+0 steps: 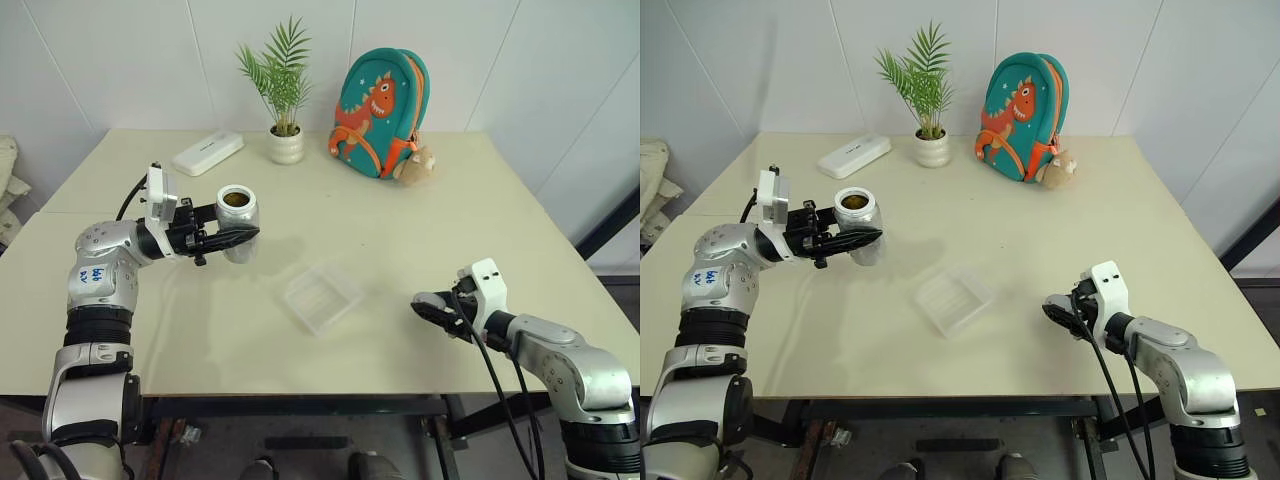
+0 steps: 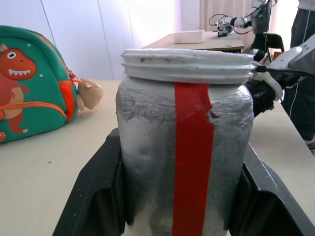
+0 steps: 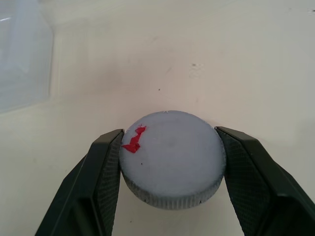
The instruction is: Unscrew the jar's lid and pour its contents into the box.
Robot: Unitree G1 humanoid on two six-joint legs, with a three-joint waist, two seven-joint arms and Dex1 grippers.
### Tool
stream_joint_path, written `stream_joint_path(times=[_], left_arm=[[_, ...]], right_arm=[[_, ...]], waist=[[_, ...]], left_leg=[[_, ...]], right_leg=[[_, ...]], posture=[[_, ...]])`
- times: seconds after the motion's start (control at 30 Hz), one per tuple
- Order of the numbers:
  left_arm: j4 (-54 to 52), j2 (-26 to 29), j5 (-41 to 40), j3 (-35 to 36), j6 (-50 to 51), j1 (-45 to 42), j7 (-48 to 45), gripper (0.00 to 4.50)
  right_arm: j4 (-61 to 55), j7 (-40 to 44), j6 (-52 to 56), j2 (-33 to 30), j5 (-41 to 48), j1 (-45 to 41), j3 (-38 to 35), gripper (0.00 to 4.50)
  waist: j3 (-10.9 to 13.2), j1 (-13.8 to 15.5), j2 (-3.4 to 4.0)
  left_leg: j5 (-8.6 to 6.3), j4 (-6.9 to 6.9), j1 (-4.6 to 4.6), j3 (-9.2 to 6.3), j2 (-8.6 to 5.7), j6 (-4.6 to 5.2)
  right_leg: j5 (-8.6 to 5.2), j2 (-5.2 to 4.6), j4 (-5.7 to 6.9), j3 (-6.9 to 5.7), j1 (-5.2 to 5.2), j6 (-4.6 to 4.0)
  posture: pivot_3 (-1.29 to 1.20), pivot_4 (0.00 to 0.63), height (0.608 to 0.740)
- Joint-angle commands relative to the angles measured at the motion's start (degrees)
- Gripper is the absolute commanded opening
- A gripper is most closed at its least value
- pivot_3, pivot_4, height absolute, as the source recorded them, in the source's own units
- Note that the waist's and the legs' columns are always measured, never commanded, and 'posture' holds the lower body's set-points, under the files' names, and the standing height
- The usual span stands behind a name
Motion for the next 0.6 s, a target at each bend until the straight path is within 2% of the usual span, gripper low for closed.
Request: stream_joint_path(times=[0.03,0.1,0.3,0.47,0.6], left_arm=[[-1.94,-0.09,-0.80,0.28,-0.30,-0.78,0.34,2.01],[-1.83,-0.35,-0.72,0.14,-0.34,-1.08,0.34,2.01],[-1.60,-0.73,-0.78,-0.20,-0.43,-1.63,0.09,2.01],[-1.06,-1.24,-0.53,-0.51,-0.95,-2.08,-0.03,2.01],[0.48,-2.14,0.49,-0.95,-3.36,-3.67,0.70,2.01]], right_arm=[[-0.21,-1.07,-2.20,0.72,0.42,-1.23,-0.68,2.74],[0.32,-1.08,-2.73,0.53,-0.11,-1.26,0.16,2.74],[-0.76,-0.97,-2.42,-0.12,0.15,-0.97,0.73,4.48],[-2.69,0.40,-2.12,-1.95,0.79,-0.37,0.63,4.48],[-7.04,4.52,1.85,-5.94,5.84,0.61,-1.81,4.48]], waist=[[0.00,0.11,0.00],[0.00,0.22,0.00],[0.00,0.26,0.00],[0.00,0.29,0.00],[0.00,0.40,0.00]], left_leg=[[0.01,0.03,0.00,0.00,0.00,0.01],[0.01,0.08,0.01,0.00,0.00,0.01],[0.01,0.06,0.00,0.00,0.00,0.01],[0.01,0.05,0.01,0.00,0.00,0.01],[0.01,0.06,0.00,0.00,-0.01,0.01]], right_leg=[[-0.01,0.00,0.00,0.00,0.03,-0.05],[-0.01,0.00,0.00,0.01,0.05,-0.05],[0.15,0.00,0.02,0.01,0.05,0.25],[0.15,0.00,0.01,0.00,0.05,0.28],[0.14,0.00,0.00,0.00,0.05,0.26]], posture=[[0.00,0.150,0.740],[0.00,0.150,0.740],[0.00,0.150,0.740],[0.00,0.150,0.740],[0.00,0.150,0.740]])
